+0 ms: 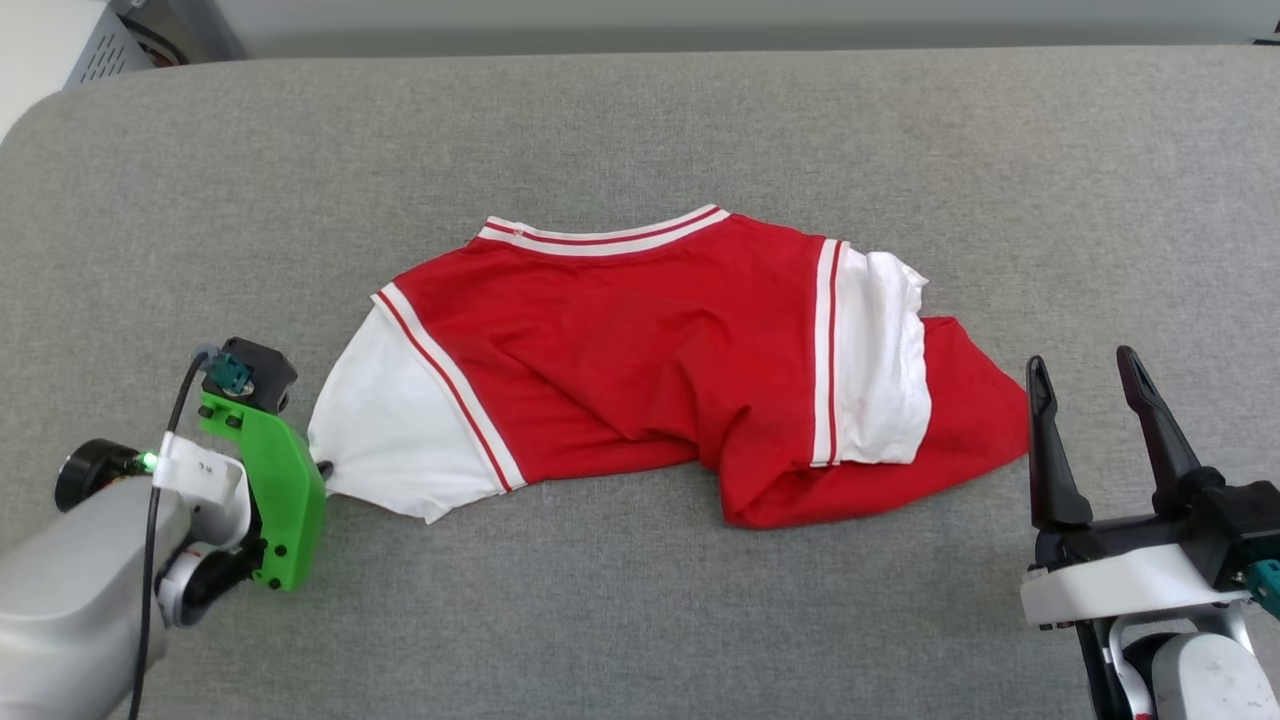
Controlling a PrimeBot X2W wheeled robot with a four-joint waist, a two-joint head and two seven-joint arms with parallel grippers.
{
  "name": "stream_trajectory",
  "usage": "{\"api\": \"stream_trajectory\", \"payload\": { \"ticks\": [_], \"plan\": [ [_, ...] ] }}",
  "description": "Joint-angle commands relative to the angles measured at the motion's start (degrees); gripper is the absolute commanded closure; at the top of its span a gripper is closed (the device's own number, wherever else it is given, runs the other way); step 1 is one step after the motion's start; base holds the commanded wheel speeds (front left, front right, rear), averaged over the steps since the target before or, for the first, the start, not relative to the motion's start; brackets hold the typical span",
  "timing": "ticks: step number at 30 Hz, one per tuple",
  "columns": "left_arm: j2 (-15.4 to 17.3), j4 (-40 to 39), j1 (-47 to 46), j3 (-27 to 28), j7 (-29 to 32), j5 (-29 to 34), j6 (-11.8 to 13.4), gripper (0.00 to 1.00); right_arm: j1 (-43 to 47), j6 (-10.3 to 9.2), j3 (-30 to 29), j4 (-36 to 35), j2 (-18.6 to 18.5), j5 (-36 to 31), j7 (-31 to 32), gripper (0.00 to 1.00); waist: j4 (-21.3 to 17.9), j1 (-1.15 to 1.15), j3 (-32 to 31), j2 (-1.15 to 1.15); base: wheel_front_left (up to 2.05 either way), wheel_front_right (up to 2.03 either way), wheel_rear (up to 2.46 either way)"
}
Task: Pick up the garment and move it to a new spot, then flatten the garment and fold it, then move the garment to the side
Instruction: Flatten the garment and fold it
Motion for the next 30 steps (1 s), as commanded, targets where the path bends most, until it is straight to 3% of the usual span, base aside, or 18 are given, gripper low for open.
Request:
{"api": "stream_trajectory", "payload": {
  "ticks": [1, 5, 12, 15, 21, 26, 30],
  "plan": [
    [-1.4, 0.8, 1.9, -0.1, -1.7, 0.2, 0.8, 0.0, 0.9, -0.04, -0.4, 0.1, -0.1, -0.8, -0.3, 0.0, 0.1, 0.0, -0.9, 0.0, 0.0, 0.0, 0.0],
    [-3.2, 1.2, 2.2, 1.8, -11.8, 3.3, 4.1, 0.0, 0.8, -0.04, -1.7, -0.8, -0.1, -2.1, -0.3, 0.0, 1.1, 0.0, -2.8, 0.0, 0.0, 0.0, 0.0],
    [-5.9, 0.0, 5.3, 6.9, -31.8, 8.3, 13.6, 0.0, -1.9, -0.04, -4.6, -3.3, -0.5, -6.2, -0.3, 0.0, 4.0, 0.0, -5.6, 0.0, 0.0, 0.0, 0.0],
    [-7.3, -2.4, 7.8, 9.6, -33.4, 10.7, 18.1, 0.0, -4.3, -0.04, -4.3, -3.7, -2.5, -6.8, -0.3, 0.0, 5.1, 0.0, -6.1, 0.0, 0.0, 0.0, 0.0],
    [-10.6, -13.5, 15.5, 22.4, -33.6, 22.6, 24.9, 0.0, -12.0, -0.04, -0.7, -0.5, -9.4, -5.8, -0.3, 0.0, 7.3, 0.0, -5.4, 0.0, 0.0, 0.0, 0.0],
    [-15.3, -20.5, 22.9, 30.1, -33.6, 31.6, 27.2, 0.0, -20.4, -0.04, 7.0, 7.7, -18.3, -2.6, 0.6, 0.0, 9.5, 0.0, -4.1, 0.0, 0.0, 0.0, 0.0],
    [-19.5, -24.1, 26.8, 35.2, -33.6, 37.0, 26.7, 0.0, -28.3, -0.04, 17.6, 12.1, -26.5, 2.0, 10.7, 0.0, 11.6, 0.0, -2.3, 0.0, 0.0, 0.0, 0.0]
  ]
}}
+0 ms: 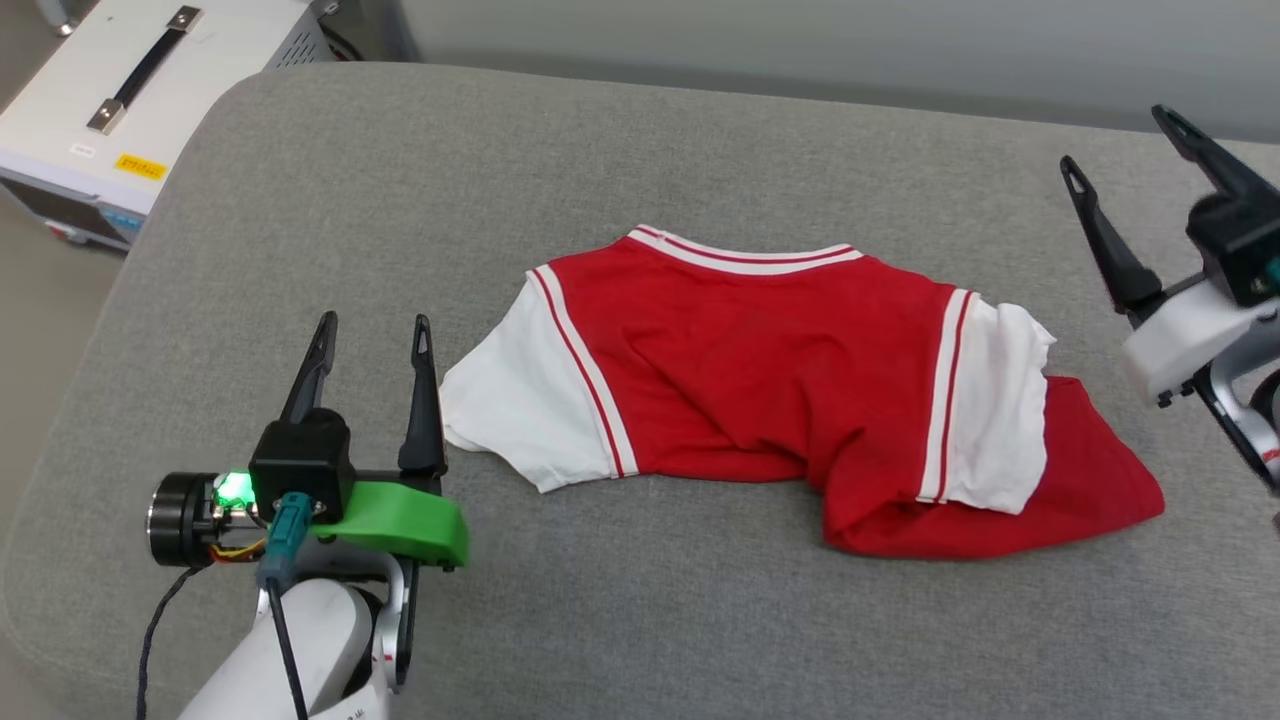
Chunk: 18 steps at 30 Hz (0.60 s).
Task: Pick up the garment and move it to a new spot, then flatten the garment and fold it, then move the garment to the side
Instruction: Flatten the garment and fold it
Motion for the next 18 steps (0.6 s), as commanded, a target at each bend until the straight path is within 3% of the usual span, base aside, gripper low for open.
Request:
{"api": "stream_trajectory", "payload": {
  "ticks": [1, 7, 11, 18],
  "plan": [
    [-1.5, -0.7, 1.5, 1.4, -0.3, 1.7, -0.5, 0.0, -3.3, -0.05, 3.1, 0.9, -2.4, 2.3, 3.1, 0.0, 2.2, 0.0, 2.1, 0.0, 0.0, 0.0, 0.0],
    [-7.5, -2.4, 3.6, 7.1, -0.3, 7.0, -4.3, 0.0, -13.5, -0.05, 21.5, 0.8, -12.5, 17.9, 24.2, 0.0, 5.1, 0.0, 5.9, 0.0, 0.0, 0.0, 0.0],
    [-11.5, -3.1, 3.6, 10.1, -0.3, 10.3, -7.3, 0.0, -20.3, -0.05, 30.4, -0.2, -17.7, 28.2, 37.7, 0.0, 7.1, 0.0, 9.0, 0.0, 0.0, 0.0, 0.0],
    [-16.9, -3.6, 2.5, 13.5, -0.3, 14.5, -11.5, 0.0, -26.7, -0.05, 38.1, 3.0, -20.0, 37.2, 47.7, 0.0, 9.6, 0.0, 13.4, 0.0, 0.0, 0.0, 0.0]
  ]
}}
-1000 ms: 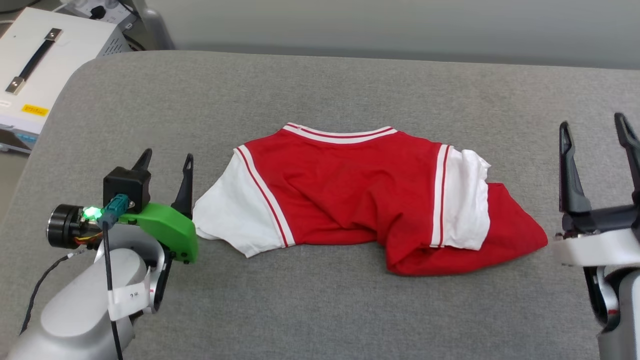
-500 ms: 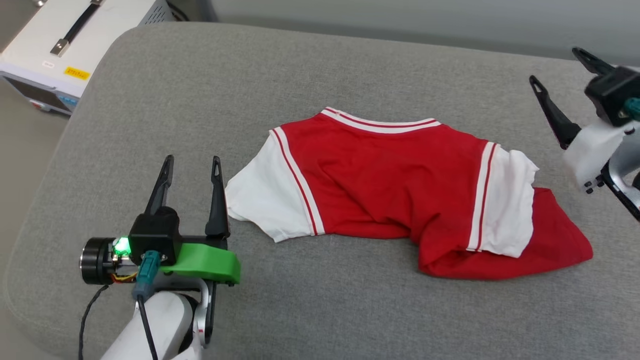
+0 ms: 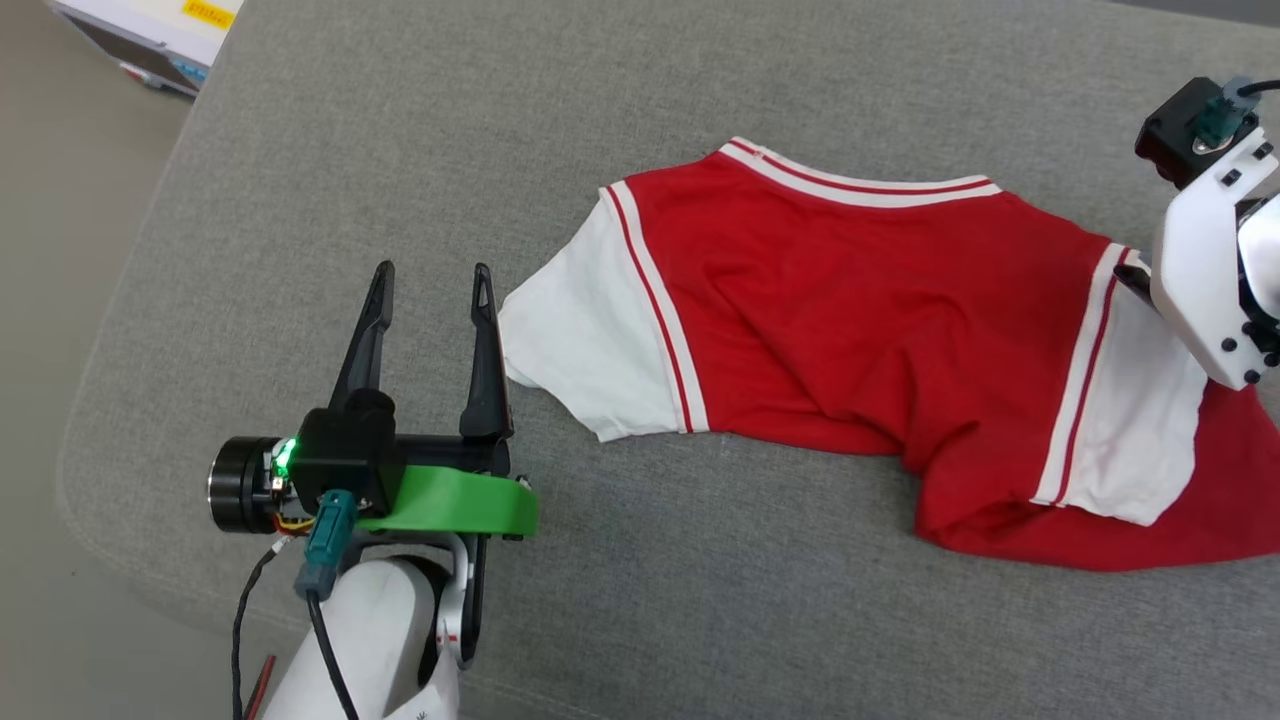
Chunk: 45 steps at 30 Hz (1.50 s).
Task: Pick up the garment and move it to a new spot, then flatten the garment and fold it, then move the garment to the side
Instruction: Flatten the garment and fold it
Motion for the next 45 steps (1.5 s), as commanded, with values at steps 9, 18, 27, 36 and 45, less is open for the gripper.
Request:
{"api": "stream_trajectory", "payload": {
  "ticks": [9, 18, 27, 36, 45],
  "plan": [
    [-4.7, 0.4, -0.9, 3.9, -0.3, 4.0, -4.4, 0.0, 0.8, -0.04, 10.5, 5.1, -0.5, 6.4, 1.3, 0.0, 3.7, 0.0, 5.4, 0.0, 0.0, 0.0, 0.0],
    [-5.7, 1.7, 1.3, 7.2, -0.3, 6.8, -6.6, 0.0, -1.2, -0.04, 10.7, 6.1, -1.3, 8.0, -14.1, 1.0, 0.3, 0.0, 0.1, 0.0, 0.0, 0.0, 0.0],
    [-5.5, 2.0, 5.7, 9.4, -0.3, 8.5, -7.9, 0.0, 5.4, -0.04, 3.1, 0.5, -6.0, 6.9, -26.0, 1.0, -4.7, 0.0, -6.6, 0.0, 0.0, 0.0, 0.0],
    [-5.5, 1.9, 8.7, 10.0, -0.3, 9.4, -8.6, 0.0, 18.7, -0.04, -11.2, -4.8, -10.6, 5.9, -26.2, 1.0, -8.6, 0.0, -9.3, 0.0, 0.0, 0.0, 0.0],
    [-5.7, 1.8, 8.2, 10.0, -0.3, 9.8, -9.5, 0.0, 29.8, -0.04, -29.8, -6.4, -12.2, 2.6, -21.3, 1.0, -9.5, 0.0, -8.0, 0.0, 0.0, 0.0, 0.0]
  ]
}}
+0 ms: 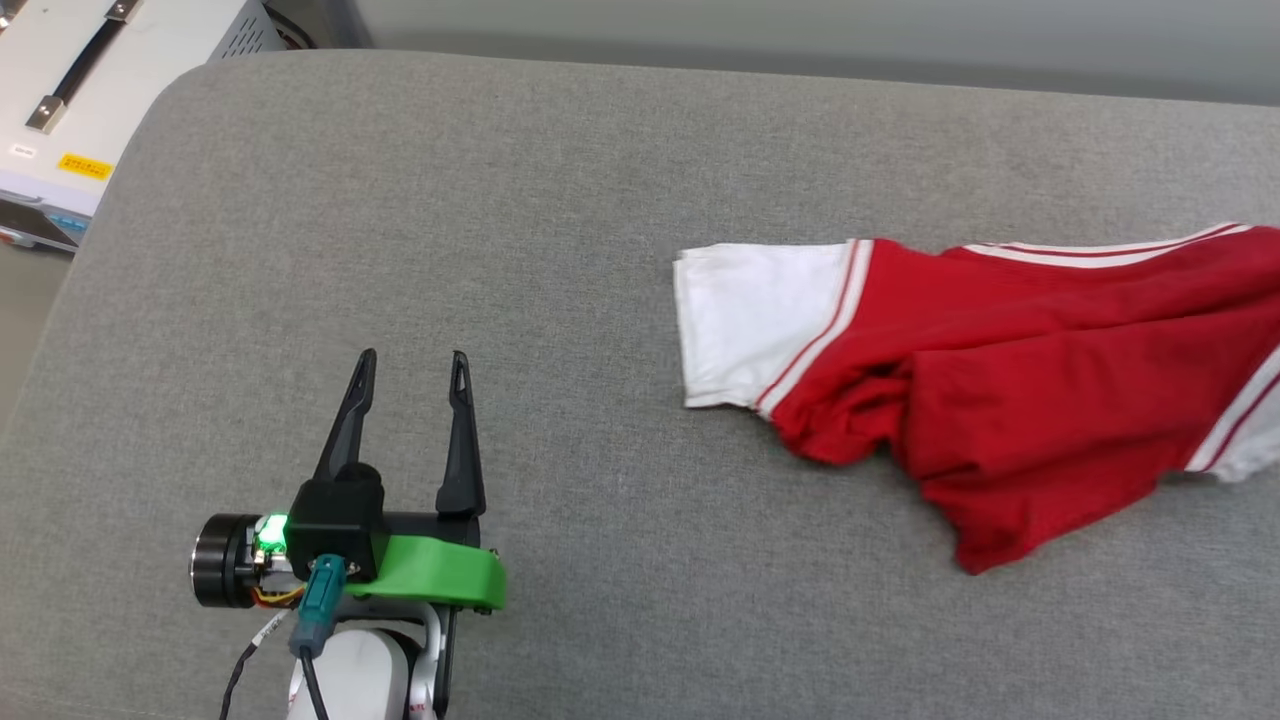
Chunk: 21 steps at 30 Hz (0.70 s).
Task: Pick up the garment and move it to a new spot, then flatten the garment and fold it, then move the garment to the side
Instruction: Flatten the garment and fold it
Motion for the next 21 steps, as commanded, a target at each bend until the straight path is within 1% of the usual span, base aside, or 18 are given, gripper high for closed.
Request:
{"api": "stream_trajectory", "payload": {
  "ticks": [1, 4, 6, 10, 14, 18, 21],
  "plan": [
    [-0.2, -0.1, -0.1, -0.1, -0.3, 0.4, -0.4, 0.0, 1.3, -0.04, -2.2, -0.1, 0.4, -0.5, 0.8, 1.0, 0.4, 0.0, 0.7, 0.0, 0.0, 0.0, 0.0],
    [-0.4, -0.1, -0.6, -0.6, -0.3, 0.3, -0.5, 0.0, 3.1, -0.04, -7.0, 0.2, 0.7, -2.4, 3.0, 1.0, 1.2, 0.0, 2.0, 0.0, 0.0, 0.0, 0.0],
    [-0.5, -0.1, -1.0, -0.9, -0.3, 0.2, -0.5, 0.0, 3.6, -0.04, -9.2, 0.3, 1.0, -3.9, 4.5, 1.0, 1.9, 0.0, 3.0, 0.0, 0.0, 0.0, 0.0],
    [-0.8, 0.0, -2.2, -1.3, -0.3, -0.2, -0.6, 0.0, 2.4, -0.04, -11.2, 0.7, 3.0, -5.8, 7.5, 1.0, 3.3, 0.0, 5.6, 0.0, 0.0, 0.0, 0.0],
    [-1.0, -0.1, -4.0, -2.0, -0.3, -0.4, -0.6, 0.0, -2.1, -0.04, -10.1, 2.6, 5.2, -8.5, 9.7, 1.0, 4.9, 0.0, 8.7, 0.0, 0.0, 0.0, 0.0],
    [-1.1, -0.3, -6.0, -2.6, -0.3, -0.7, -0.4, 0.0, -8.5, -0.04, -6.9, 7.0, 9.5, -9.5, 10.0, 1.0, 6.1, 0.0, 11.4, 0.0, 0.0, 0.0, 0.0],
    [-1.2, -0.2, -7.1, -3.0, -0.3, -0.9, -0.3, 0.0, -12.6, -0.04, -3.3, 12.1, 12.9, -10.0, 9.9, 1.0, 6.7, 0.0, 12.7, 0.0, 0.0, 0.0, 0.0]
  ]
}}
